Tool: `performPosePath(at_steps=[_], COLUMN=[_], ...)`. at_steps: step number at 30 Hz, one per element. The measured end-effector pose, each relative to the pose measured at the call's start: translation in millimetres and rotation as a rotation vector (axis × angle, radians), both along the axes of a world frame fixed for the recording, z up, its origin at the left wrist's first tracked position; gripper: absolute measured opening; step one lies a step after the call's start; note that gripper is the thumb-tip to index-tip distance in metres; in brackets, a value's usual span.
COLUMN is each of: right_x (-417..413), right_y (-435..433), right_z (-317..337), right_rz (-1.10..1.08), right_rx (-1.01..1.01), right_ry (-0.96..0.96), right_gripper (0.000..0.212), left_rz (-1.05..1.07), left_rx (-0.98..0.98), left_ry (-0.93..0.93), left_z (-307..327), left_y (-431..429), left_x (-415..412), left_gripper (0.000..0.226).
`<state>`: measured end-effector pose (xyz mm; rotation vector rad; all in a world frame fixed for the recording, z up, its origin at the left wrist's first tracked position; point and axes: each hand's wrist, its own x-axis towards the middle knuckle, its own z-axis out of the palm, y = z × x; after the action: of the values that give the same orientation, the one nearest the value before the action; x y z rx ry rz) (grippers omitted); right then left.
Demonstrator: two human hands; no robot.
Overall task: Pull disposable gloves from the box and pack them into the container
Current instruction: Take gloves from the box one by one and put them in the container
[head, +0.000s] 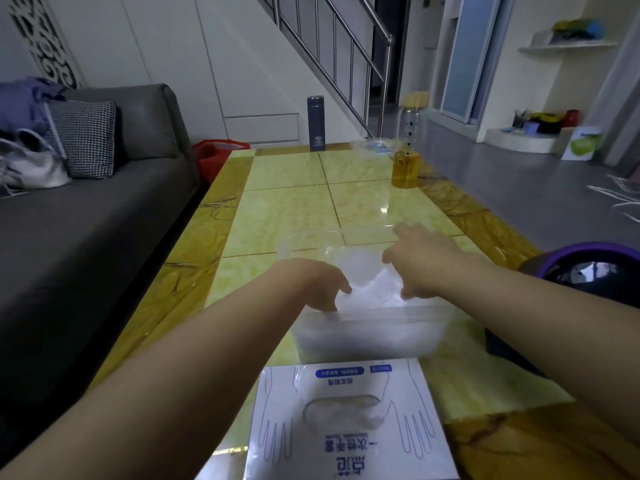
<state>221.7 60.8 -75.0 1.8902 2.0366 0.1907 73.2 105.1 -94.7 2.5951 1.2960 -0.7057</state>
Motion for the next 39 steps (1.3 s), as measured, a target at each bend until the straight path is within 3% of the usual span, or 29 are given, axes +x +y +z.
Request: performPosePath(at_steps=[2, 4, 6, 8, 11, 14, 17, 20, 24, 27, 31, 34, 39], right_x=[-2.9, -8.1, -11.1, -7.3, 7.9, 17.0, 14.6, 14.3, 12.8, 9.9, 5.3, -1.3, -17.5], right_y=[2.5, 5.0, 9.9, 16.9, 30.4, 38.9, 43.6, 52.6, 49.7, 40.6, 16.2, -7.5, -50.3], right_z=[0.3, -0.6, -8.5, -22.2, -44.0, -54.8, -62.7, -74.7, -69.2, -58.3, -28.0, 3.4, 33.9], right_rz=[0.137, 0.218, 0.193, 0.109, -0.023, -0.08, -0.101, -0.148, -0.109, -0.082, -0.006, 0.098, 0.322], right_rx=[0.199, 0.158, -0.078, -0.282, -0.411, -0.488, -0.518, -0.537, -0.54, -0.514, -0.412, -0.279, 0.052], right_ry=[-0.058, 0.113, 0.252, 0.223, 0.233, 0.265, 0.252, 0.369, 0.299, 0.262, 0.184, 0.227, 0.333], right_gripper=[0.039, 0.038, 0.053, 0.079, 0.118, 0.128, 0.119, 0.091, 0.114, 0.106, 0.084, 0.057, 0.031], left_rz=[-0.007, -0.012, -0.012, 0.005, 0.066, 0.05, 0.11, 0.132, 0.0, -0.102, -0.014, 0.064, 0.106], left_rx=[-0.008, -0.012, -0.015, -0.017, -0.078, -0.07, -0.021, 0.057, 0.145, 0.242, 0.216, 0.183, 0.198], left_ry=[0.013, 0.029, 0.049, 0.065, 0.123, 0.227, 0.253, 0.263, 0.328, 0.339, 0.138, 0.02, -0.184], left_z=[-2.0, -6.3, -11.4, -16.1, -27.4, -39.8, -44.2, -34.2, -21.3, -0.9, 29.8, 40.4, 48.9], left_y=[0.4, 2.9, 3.4, 3.6, 10.5, 19.0, 19.6, 10.6, 2.5, -5.4, -14.0, -19.9, -45.6], left_x=[3.7, 6.0, 7.4, 8.2, 7.2, 5.4, 6.8, 5.9, -4.0, -18.2, -43.8, -60.3, -78.3], left_gripper=[0.062, 0.06, 0.058, 0.056, 0.049, 0.06, 0.068, 0.058, 0.041, 0.049, 0.06, 0.058, 0.057])
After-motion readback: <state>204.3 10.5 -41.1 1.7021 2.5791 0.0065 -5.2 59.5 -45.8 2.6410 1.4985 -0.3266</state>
